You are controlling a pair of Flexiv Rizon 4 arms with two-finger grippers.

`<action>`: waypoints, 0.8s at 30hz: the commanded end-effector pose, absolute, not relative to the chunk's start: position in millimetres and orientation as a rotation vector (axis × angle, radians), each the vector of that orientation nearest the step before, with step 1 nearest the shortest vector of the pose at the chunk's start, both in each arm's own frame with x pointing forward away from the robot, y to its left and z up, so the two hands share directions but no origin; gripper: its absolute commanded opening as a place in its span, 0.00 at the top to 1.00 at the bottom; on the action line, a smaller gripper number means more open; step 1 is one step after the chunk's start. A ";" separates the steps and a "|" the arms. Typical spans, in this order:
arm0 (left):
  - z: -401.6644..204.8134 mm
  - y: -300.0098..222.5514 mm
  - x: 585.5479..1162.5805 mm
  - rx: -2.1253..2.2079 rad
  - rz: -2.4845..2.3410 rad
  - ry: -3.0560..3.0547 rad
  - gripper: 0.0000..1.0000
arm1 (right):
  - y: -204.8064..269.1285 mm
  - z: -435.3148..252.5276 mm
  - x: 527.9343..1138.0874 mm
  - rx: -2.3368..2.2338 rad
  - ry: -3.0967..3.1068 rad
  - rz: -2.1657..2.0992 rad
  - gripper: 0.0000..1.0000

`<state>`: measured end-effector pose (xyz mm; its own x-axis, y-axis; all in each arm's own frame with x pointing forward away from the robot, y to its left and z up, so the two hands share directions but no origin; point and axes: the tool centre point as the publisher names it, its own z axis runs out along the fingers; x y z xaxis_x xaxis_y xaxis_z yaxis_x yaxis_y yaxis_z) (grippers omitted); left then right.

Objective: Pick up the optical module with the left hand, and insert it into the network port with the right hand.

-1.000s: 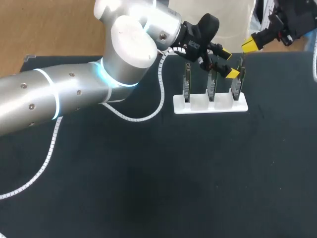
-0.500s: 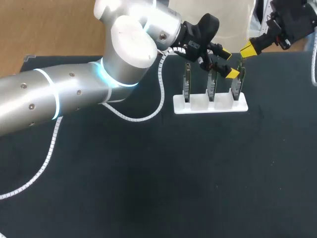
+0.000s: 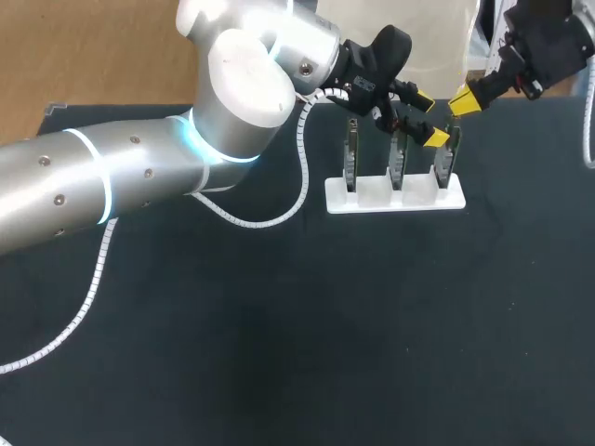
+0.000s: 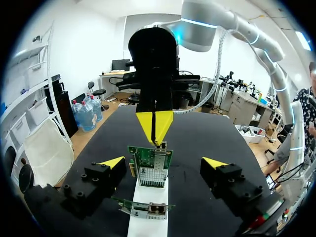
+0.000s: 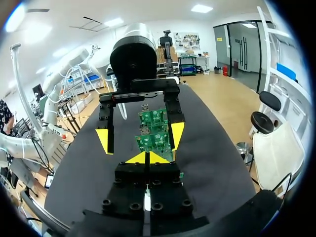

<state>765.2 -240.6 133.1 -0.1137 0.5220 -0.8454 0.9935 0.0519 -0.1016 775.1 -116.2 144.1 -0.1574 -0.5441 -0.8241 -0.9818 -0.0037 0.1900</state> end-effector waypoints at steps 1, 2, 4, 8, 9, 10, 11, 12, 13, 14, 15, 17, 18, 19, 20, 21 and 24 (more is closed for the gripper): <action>133.5 -241.7 766.9 1.535 -0.963 1.712 0.00 | -115.8 137.4 775.5 -1.583 1.752 1.067 1.00; 133.5 -241.7 766.9 1.535 -0.963 1.712 0.00 | -115.7 136.9 775.4 -1.582 1.752 1.070 1.00; 133.5 -241.7 766.9 1.535 -0.963 1.712 0.00 | -115.8 135.9 775.3 -1.580 1.752 1.074 1.00; 133.5 -241.7 766.9 1.535 -0.963 1.712 0.00 | -115.7 135.0 775.0 -1.578 1.755 1.078 1.00; 133.5 -241.7 766.9 1.535 -0.963 1.712 0.00 | -115.6 134.7 775.1 -1.578 1.755 1.079 1.00; 133.5 -241.7 766.9 1.535 -0.963 1.712 0.00 | -115.5 134.5 775.1 -1.578 1.755 1.080 1.00; 133.5 -241.7 766.9 1.535 -0.963 1.712 0.00 | -115.4 134.5 775.1 -1.577 1.755 1.081 1.00; 133.5 -241.7 766.9 1.535 -0.963 1.712 0.00 | -115.1 134.1 775.0 -1.577 1.755 1.082 1.00; 133.5 -241.7 766.9 1.535 -0.963 1.712 0.00 | -115.0 133.4 774.9 -1.576 1.756 1.084 1.00; 133.5 -241.7 766.9 1.535 -0.963 1.712 0.00 | -115.1 132.5 774.8 -1.577 1.758 1.085 1.00; 133.5 -241.7 766.9 1.535 -0.963 1.712 0.00 | -115.3 131.8 774.8 -1.576 1.760 1.086 1.00; 133.5 -241.7 766.9 1.535 -0.963 1.712 0.00 | -116.0 130.5 775.0 -1.575 1.763 1.087 1.00; 133.5 -241.7 766.9 1.535 -0.963 1.712 0.00 | -116.2 130.3 775.1 -1.575 1.764 1.088 1.00; 133.5 -241.7 766.9 1.535 -0.963 1.712 0.00 | -116.4 130.2 775.2 -1.574 1.765 1.088 1.00; 133.5 -241.7 766.9 1.535 -0.963 1.712 0.00 | -116.5 130.2 775.1 -1.573 1.767 1.088 1.00; 133.5 -241.7 766.9 1.535 -0.963 1.712 0.00 | -116.8 130.4 775.3 -1.571 1.767 1.088 1.00; 133.5 -241.7 766.9 1.535 -0.963 1.712 0.00 | -117.1 133.0 775.5 -1.565 1.761 1.088 1.00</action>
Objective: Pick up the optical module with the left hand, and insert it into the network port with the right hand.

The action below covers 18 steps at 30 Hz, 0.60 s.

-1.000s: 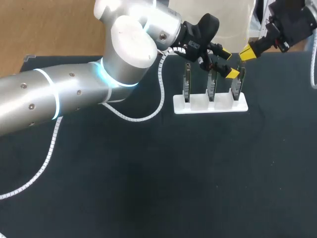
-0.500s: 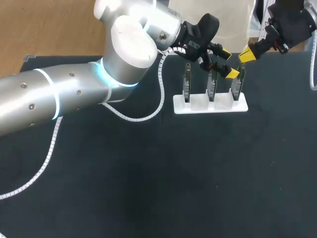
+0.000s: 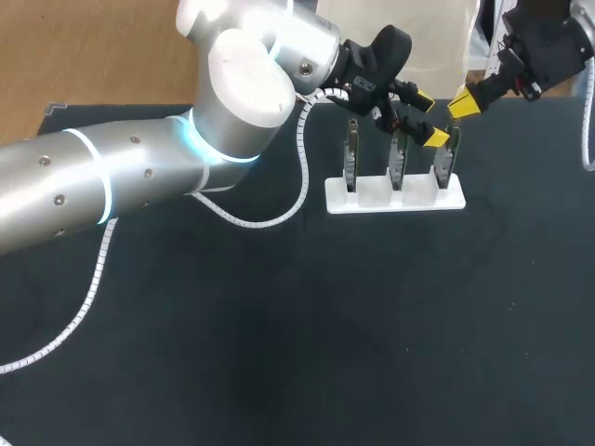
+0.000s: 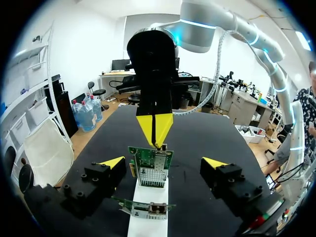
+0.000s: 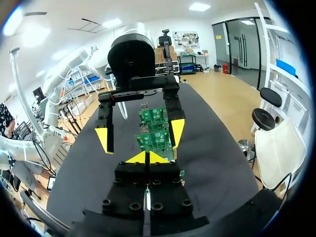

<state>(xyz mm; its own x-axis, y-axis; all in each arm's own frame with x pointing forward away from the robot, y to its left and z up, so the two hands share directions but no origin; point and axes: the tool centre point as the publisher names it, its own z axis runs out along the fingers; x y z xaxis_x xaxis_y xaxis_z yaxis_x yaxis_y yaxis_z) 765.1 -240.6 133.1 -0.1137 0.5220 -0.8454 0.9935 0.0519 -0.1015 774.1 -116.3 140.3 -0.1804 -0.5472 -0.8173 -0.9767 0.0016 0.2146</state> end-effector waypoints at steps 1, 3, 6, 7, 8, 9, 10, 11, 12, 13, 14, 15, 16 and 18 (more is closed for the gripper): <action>133.5 -241.7 766.9 1.535 -0.963 1.712 0.00 | -117.2 134.7 775.5 -1.563 1.757 1.089 1.00; 133.5 -241.7 766.9 1.535 -0.963 1.712 0.00 | -117.5 137.7 775.8 -1.559 1.748 1.088 1.00; 134.1 -241.6 767.2 1.532 -0.963 1.705 0.00 | -117.6 142.7 775.9 -1.559 1.733 1.082 1.00; 134.8 -241.4 767.5 1.531 -0.963 1.703 0.00 | -117.6 144.5 776.0 -1.559 1.728 1.079 1.00; 135.5 -241.2 767.9 1.529 -0.961 1.699 0.00 | -117.7 146.4 776.1 -1.561 1.723 1.073 1.00; 136.3 -240.8 768.5 1.527 -0.959 1.697 0.00 | -117.8 147.6 776.2 -1.560 1.719 1.071 1.00; 137.1 -240.6 769.1 1.525 -0.958 1.696 0.00 | -118.0 149.7 776.6 -1.557 1.712 1.070 1.00; 138.3 -240.3 769.6 1.521 -0.956 1.693 0.00 | -118.4 151.7 777.1 -1.554 1.707 1.069 1.00; 140.0 -240.0 770.2 1.519 -0.953 1.689 0.00 | -118.8 153.5 777.6 -1.553 1.703 1.062 1.00; 141.9 -240.0 770.7 1.517 -0.950 1.683 0.00 | -119.1 155.7 778.1 -1.552 1.700 1.055 1.00; 144.0 -239.8 771.2 1.515 -0.947 1.678 0.00 | -119.6 158.2 778.5 -1.549 1.694 1.052 1.00; 146.6 -239.7 771.8 1.513 -0.944 1.671 0.00 | -120.3 160.0 778.9 -1.546 1.689 1.050 1.00; 149.7 -239.2 772.4 1.511 -0.939 1.661 0.00 | -120.7 162.1 779.2 -1.546 1.685 1.042 1.00; 157.8 -237.5 773.9 1.500 -0.926 1.642 0.00 | -121.2 167.5 779.7 -1.542 1.670 1.039 1.00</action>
